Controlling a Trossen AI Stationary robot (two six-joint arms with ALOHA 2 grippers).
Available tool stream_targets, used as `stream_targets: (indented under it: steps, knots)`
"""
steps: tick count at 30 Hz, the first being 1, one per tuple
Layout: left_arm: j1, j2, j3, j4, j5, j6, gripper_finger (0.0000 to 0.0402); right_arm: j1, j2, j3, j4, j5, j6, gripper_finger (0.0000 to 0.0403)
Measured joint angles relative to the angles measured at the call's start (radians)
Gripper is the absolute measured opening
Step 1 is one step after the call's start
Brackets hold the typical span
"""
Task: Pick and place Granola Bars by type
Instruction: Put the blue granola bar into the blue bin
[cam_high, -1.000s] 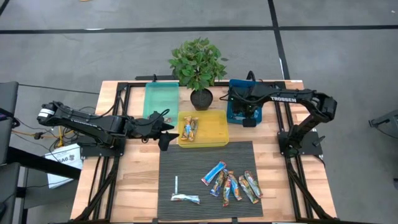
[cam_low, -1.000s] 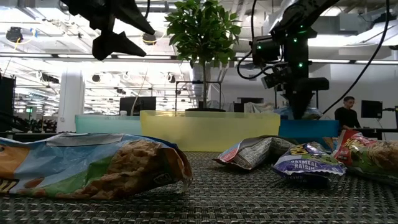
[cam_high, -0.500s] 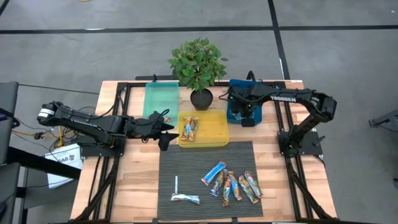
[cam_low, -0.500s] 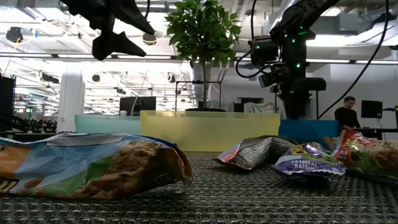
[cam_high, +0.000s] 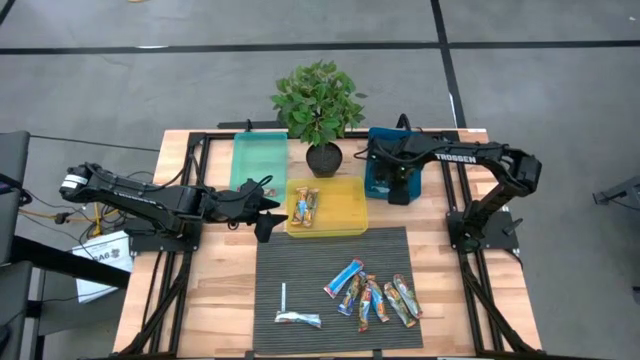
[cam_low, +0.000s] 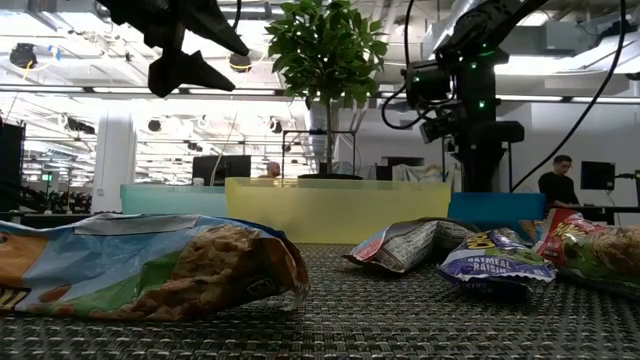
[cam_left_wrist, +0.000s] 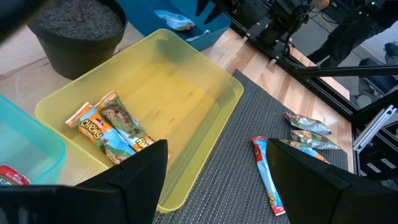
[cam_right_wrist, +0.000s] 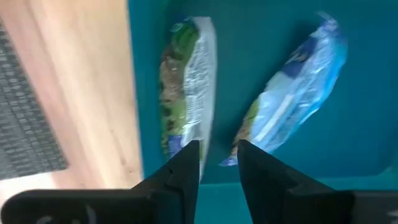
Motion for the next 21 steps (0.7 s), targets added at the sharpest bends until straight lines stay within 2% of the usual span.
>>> stream_targets:
  steps: [16,21]
  knots:
    - [0.000,0.000,0.000,0.000,0.002,0.001,0.0265,0.000,-0.002,0.087,-0.123,-0.144,0.236,0.0102]
    - [0.000,0.000,0.000,0.000,0.001,0.001,0.0265,0.001,-0.002,0.129,-0.158,-0.252,0.354,0.0102]
